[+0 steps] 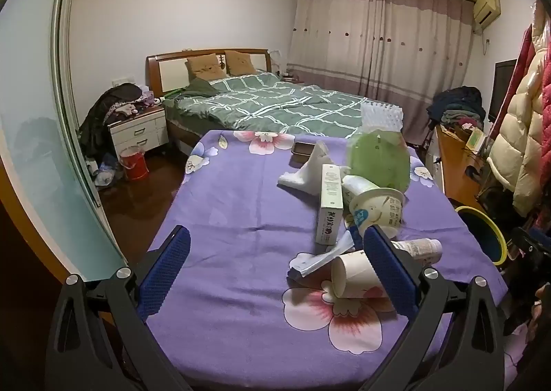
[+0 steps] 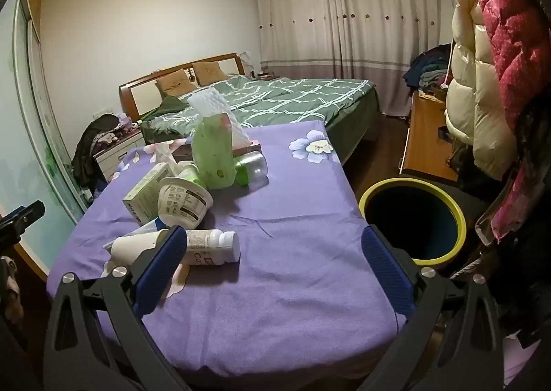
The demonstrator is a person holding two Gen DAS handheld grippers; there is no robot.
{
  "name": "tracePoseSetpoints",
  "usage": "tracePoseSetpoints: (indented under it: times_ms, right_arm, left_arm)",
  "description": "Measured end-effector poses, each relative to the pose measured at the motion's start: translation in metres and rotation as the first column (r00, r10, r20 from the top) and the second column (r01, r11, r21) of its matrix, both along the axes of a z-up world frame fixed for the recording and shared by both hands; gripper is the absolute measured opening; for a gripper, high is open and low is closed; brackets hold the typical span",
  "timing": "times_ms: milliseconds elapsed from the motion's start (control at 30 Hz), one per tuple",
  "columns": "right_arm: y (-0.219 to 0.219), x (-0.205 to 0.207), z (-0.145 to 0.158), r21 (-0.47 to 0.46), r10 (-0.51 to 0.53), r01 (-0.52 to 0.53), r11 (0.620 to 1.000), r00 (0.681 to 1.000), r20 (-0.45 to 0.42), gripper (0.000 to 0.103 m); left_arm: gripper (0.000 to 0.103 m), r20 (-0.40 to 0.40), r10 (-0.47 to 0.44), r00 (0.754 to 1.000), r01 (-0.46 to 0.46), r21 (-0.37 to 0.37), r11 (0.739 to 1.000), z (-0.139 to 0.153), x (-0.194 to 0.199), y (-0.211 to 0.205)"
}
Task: Collect trash
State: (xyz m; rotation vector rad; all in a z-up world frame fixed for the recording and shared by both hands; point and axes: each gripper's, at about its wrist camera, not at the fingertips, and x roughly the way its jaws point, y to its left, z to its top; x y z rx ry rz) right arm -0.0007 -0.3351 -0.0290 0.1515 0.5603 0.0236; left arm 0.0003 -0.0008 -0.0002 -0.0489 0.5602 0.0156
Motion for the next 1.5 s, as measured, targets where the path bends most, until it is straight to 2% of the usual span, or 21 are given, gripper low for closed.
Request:
tracePoseSetpoints:
  times_ms: [267,667,1500]
  right_arm:
    - [0.001,0.003,-0.005,0.0,0.0,0.0,1.0,1.0,-0.007,0.097]
    - [0.0,0.004,-0.006,-0.004,-0.001,0.001,1.0,1.0,-0.008,0.097]
    - [-0.001,0.006,-0.009,0.004,-0.003,0.003,1.0,1.0,-0.018,0.097]
  left_arm:
    - [0.099,0.002,-0.001,1.0,0.001,-0.017,1.0,0.001,-0.001,0.002]
    - [0.099,-0.001,-0.001,1.0,0.001,-0.008,1.0,-0.008,0.004,0.002]
    - [0.099,-0.03,-0.012,0.999,0.012,-0.004,1.0,-0.007,0.008,-0.005]
